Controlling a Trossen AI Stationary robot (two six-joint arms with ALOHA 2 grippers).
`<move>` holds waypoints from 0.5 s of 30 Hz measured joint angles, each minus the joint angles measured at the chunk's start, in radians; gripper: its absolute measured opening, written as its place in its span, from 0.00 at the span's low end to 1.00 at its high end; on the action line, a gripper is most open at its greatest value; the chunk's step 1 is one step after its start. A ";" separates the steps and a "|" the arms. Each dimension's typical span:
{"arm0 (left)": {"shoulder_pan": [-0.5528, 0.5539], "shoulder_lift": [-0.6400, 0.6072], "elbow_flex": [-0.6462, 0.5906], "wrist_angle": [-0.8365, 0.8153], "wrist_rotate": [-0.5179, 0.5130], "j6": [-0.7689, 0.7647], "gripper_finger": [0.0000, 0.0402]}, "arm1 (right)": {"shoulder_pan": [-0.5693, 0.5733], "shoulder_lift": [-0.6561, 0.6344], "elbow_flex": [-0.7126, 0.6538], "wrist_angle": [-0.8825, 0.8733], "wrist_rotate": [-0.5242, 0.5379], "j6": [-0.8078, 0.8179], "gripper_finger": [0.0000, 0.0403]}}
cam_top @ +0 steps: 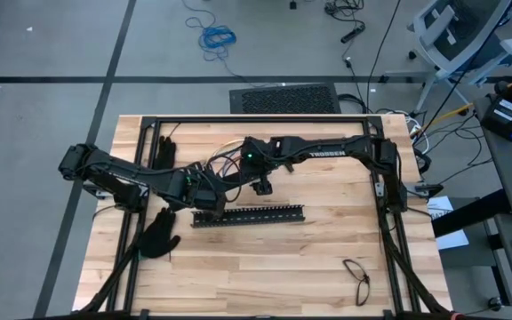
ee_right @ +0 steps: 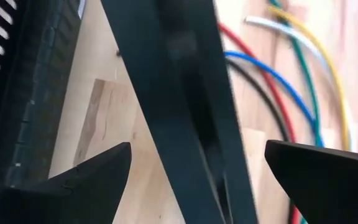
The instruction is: Ziptie cables
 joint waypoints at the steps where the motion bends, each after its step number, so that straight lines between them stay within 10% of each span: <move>1: 0.000 0.000 0.000 -0.001 0.000 0.000 0.62 | 0.000 0.007 0.000 -0.001 0.000 -0.001 0.91; 15: 0.000 0.000 0.000 0.000 -0.009 0.001 0.62 | 0.000 0.041 0.000 0.080 -0.004 -0.001 0.91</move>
